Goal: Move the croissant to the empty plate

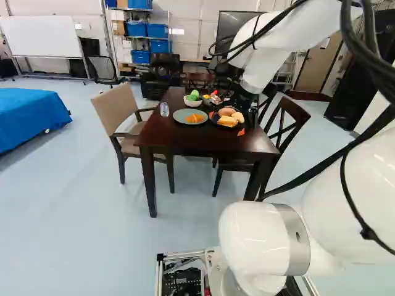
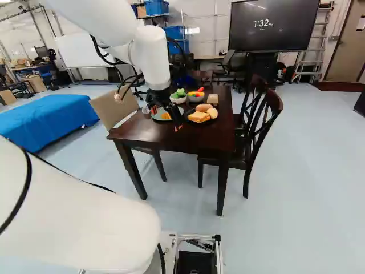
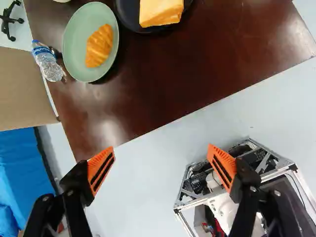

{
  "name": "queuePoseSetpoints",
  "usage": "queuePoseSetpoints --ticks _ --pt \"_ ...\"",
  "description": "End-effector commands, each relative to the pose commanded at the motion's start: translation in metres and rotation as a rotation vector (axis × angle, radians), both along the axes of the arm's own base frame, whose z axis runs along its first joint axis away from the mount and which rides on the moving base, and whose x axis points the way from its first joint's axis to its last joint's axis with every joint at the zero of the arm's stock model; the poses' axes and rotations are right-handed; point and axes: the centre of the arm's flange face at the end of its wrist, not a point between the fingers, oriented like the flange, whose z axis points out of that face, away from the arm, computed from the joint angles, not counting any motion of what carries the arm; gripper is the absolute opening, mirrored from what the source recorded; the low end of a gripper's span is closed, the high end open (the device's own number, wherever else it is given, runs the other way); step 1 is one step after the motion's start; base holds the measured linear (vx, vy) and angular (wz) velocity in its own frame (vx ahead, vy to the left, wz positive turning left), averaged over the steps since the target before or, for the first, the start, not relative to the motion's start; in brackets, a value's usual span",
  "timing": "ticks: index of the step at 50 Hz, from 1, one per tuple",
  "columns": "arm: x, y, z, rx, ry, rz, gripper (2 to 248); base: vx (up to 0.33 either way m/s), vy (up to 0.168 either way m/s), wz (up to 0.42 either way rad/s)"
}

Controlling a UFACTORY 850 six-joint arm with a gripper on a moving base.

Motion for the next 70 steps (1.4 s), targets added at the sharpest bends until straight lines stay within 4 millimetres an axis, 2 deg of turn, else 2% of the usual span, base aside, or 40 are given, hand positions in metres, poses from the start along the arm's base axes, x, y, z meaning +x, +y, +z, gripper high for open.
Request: queuePoseSetpoints --ticks 40,70 --pt "0.0000 0.0000 0.0000 0.000 0.000 0.000 247 0.000 0.000 0.003" --pt "0.0000 0.0000 0.0000 0.000 0.000 0.000 247 -0.074 -0.003 0.013"
